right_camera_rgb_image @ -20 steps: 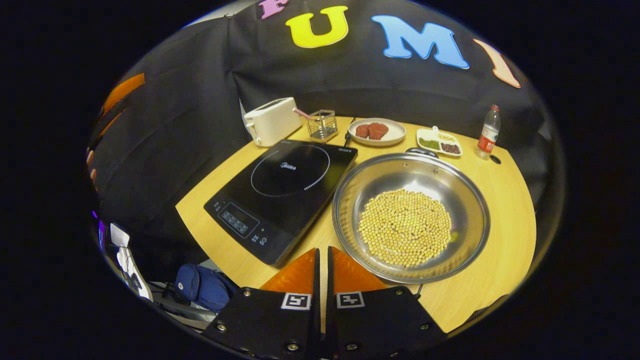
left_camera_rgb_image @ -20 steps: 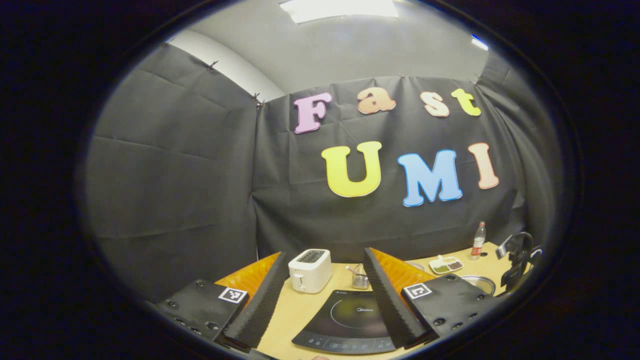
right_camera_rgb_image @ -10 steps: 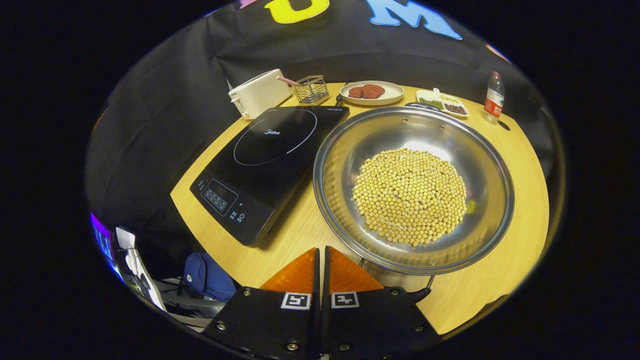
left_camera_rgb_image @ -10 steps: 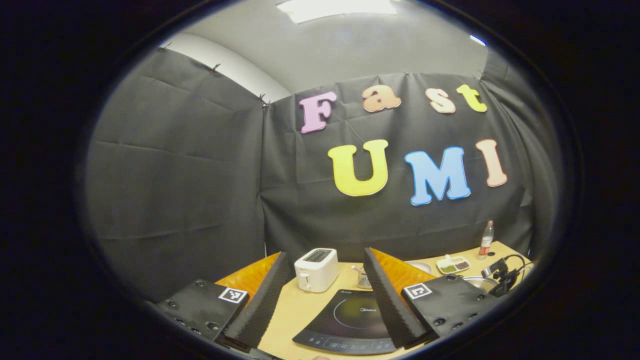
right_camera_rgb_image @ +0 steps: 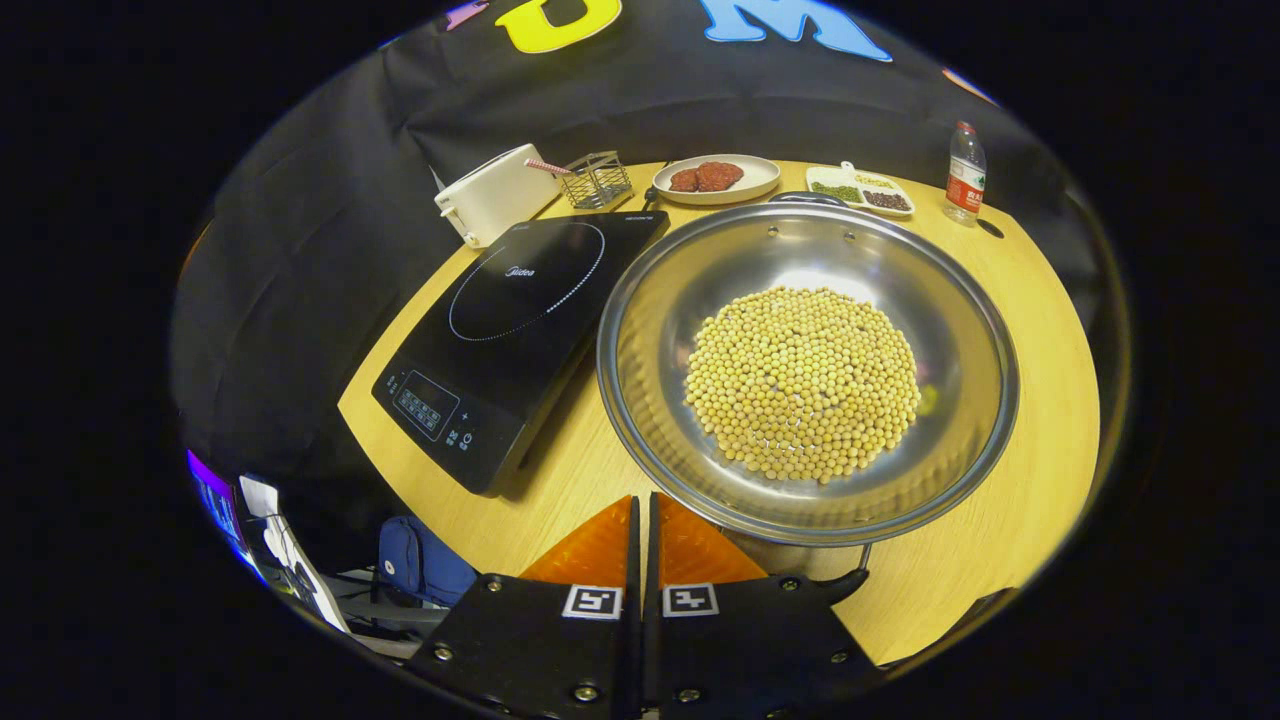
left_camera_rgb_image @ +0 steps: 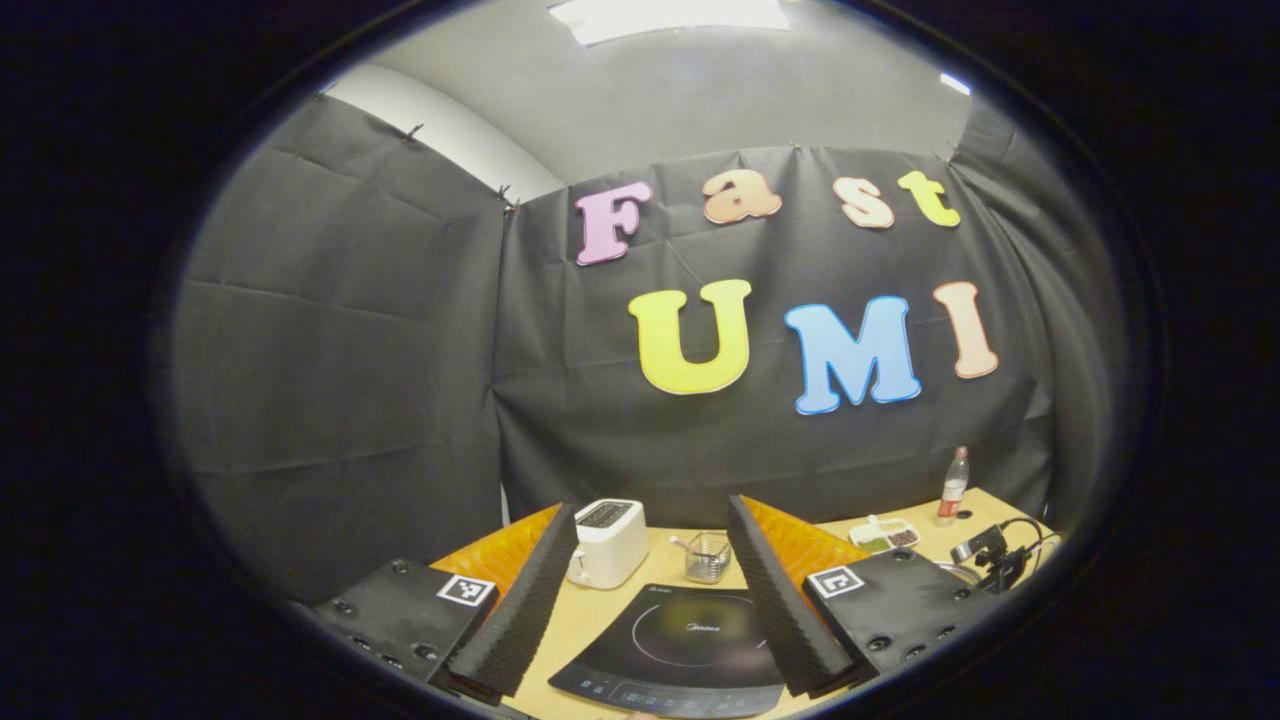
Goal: First push the handle of the pot to place it horizontally, then grasp the pot with both hands and set it on the induction cooktop.
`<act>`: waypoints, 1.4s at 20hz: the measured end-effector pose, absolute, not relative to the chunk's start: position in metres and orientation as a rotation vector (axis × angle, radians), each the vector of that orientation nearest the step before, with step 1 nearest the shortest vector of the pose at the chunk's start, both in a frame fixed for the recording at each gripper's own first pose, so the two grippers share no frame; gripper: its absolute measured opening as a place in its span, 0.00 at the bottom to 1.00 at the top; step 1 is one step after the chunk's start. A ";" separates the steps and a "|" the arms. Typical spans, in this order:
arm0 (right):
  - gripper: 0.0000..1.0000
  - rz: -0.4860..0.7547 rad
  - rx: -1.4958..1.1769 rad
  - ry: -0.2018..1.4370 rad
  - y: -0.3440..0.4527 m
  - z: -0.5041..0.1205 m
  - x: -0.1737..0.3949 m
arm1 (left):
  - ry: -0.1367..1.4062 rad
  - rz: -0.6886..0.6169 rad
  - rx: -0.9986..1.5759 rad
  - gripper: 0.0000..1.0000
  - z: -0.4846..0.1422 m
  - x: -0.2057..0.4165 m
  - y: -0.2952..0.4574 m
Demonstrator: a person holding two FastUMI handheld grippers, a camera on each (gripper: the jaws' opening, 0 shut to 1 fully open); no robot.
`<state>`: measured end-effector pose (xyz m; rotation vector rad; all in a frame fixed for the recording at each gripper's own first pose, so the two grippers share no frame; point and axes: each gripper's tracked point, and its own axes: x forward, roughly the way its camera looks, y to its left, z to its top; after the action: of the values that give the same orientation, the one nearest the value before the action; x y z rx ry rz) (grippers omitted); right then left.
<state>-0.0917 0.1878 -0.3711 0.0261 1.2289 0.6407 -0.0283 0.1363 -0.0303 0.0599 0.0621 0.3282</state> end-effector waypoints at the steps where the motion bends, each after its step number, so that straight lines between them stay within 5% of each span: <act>1: 0.01 0.635 0.022 1.231 0.182 -0.371 -0.094 | 0.062 0.321 0.055 0.98 -0.031 -0.025 0.133; 15: 0.01 0.548 -0.034 1.264 0.114 -0.373 -0.090 | 0.062 0.221 0.041 0.98 -0.036 0.007 0.074; 18: 0.01 0.538 -0.063 1.267 0.098 -0.374 -0.087 | 0.061 0.207 0.042 0.91 -0.034 0.013 0.063; 20: 0.01 0.526 -0.085 1.272 0.085 -0.374 -0.085 | 0.066 0.196 0.038 0.98 -0.037 0.017 0.056; 23: 0.01 0.510 -0.121 1.280 0.068 -0.377 -0.083 | 0.068 0.185 0.036 0.91 -0.036 0.023 0.047; 24: 0.01 0.506 -0.133 1.279 0.062 -0.376 -0.082 | 0.066 0.182 0.036 0.98 -0.036 0.026 0.044; 28: 0.01 0.492 -0.186 1.278 0.041 -0.377 -0.076 | 0.062 0.173 0.032 0.98 -0.036 0.032 0.034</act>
<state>-0.0757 0.0414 -0.3766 -0.1863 1.2776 0.4924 0.0325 0.0337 -0.0363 0.0318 0.0618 0.1735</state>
